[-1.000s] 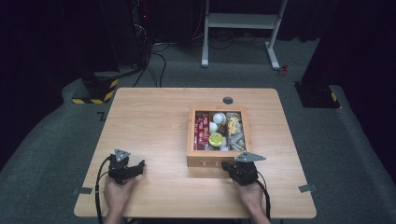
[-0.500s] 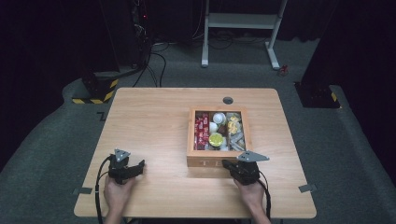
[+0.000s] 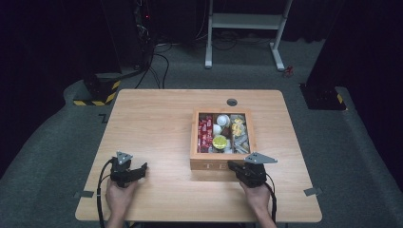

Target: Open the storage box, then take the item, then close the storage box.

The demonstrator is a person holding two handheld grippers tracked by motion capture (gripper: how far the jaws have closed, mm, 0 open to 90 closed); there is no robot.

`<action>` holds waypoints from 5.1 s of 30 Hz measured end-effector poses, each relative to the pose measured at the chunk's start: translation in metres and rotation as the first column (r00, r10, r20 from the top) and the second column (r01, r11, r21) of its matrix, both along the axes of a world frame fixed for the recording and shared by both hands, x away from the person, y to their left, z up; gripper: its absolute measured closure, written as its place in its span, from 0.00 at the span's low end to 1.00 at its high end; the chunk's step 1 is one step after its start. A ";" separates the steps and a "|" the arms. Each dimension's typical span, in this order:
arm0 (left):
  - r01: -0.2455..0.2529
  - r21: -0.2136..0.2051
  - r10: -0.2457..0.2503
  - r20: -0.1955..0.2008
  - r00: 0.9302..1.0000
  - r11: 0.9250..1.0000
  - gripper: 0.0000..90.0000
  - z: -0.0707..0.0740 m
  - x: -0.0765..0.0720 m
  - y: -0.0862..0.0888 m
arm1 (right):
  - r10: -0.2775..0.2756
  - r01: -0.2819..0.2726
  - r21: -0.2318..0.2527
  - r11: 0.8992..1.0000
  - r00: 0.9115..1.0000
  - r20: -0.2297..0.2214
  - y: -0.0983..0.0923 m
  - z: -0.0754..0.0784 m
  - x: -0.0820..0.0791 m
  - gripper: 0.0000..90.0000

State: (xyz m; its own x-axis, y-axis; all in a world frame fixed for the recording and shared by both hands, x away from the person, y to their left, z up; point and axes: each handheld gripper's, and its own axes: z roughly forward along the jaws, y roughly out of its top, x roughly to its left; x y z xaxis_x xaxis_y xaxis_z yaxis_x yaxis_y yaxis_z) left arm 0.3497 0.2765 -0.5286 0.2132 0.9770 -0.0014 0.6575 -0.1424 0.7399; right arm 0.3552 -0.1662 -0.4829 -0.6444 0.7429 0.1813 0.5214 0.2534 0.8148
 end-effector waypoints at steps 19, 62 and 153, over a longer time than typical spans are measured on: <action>0.003 -0.001 -0.003 0.001 1.000 1.000 0.25 0.000 0.001 0.000 | -0.021 0.020 0.019 1.000 1.000 0.016 -0.003 0.002 0.000 1.00; 0.003 -0.001 -0.003 0.004 1.000 1.000 0.25 0.000 0.002 0.000 | -0.097 0.092 0.071 0.993 0.992 0.075 -0.035 0.031 0.017 1.00; 0.410 -0.207 -0.394 0.115 0.912 0.888 0.33 0.074 0.035 -0.091 | -0.131 0.131 0.003 0.991 0.986 0.107 -0.040 0.109 0.053 1.00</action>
State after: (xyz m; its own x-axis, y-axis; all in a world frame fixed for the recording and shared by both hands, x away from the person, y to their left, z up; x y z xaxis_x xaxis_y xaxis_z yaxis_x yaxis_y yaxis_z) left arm 0.3846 0.1856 -0.4548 0.5953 0.7833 -0.1790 0.5258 -0.2113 0.8240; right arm 0.4082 -0.2058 -0.3736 -0.5567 0.8229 0.1136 0.4604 0.1919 0.8667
